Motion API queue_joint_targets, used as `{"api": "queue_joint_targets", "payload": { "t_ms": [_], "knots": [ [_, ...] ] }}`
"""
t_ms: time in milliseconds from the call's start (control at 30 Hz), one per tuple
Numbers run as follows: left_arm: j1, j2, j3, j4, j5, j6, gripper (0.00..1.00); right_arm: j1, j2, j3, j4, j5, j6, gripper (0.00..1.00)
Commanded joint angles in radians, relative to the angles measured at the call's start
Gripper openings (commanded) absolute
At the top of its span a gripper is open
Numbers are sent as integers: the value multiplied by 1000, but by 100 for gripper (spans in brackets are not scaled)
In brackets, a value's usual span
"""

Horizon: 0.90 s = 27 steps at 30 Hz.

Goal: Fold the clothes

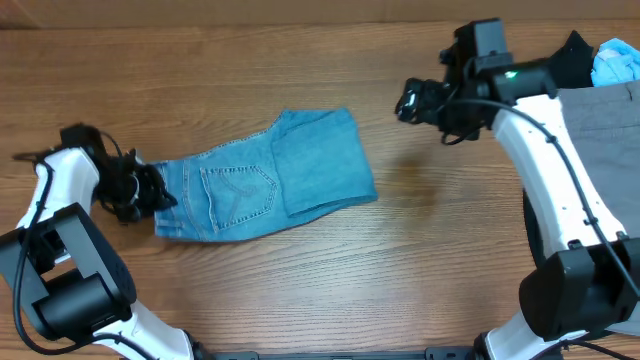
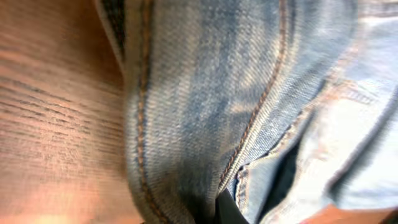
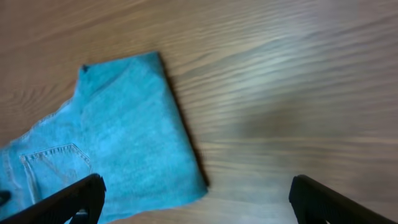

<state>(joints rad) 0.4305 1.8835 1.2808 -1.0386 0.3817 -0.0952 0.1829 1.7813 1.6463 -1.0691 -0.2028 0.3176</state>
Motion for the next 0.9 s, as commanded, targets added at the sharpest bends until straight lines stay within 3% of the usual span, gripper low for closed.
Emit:
{"api": "queue_joint_targets", "payload": {
  "t_ms": [0, 300, 600, 867],
  "knots": [
    [-72, -1, 175, -80, 26, -13, 4, 63, 5, -92, 73, -49, -3, 99],
    [-387, 0, 429, -198, -8, -44, 4, 171, 43, -329, 309, -61, 84, 100],
    [-713, 3, 431, -48, -27, -82, 4, 172, 146, -377, 363, -90, 87, 100],
    [-873, 3, 431, 60, -66, -111, 4, 170, 245, -377, 374, -91, 87, 100]
  ]
}}
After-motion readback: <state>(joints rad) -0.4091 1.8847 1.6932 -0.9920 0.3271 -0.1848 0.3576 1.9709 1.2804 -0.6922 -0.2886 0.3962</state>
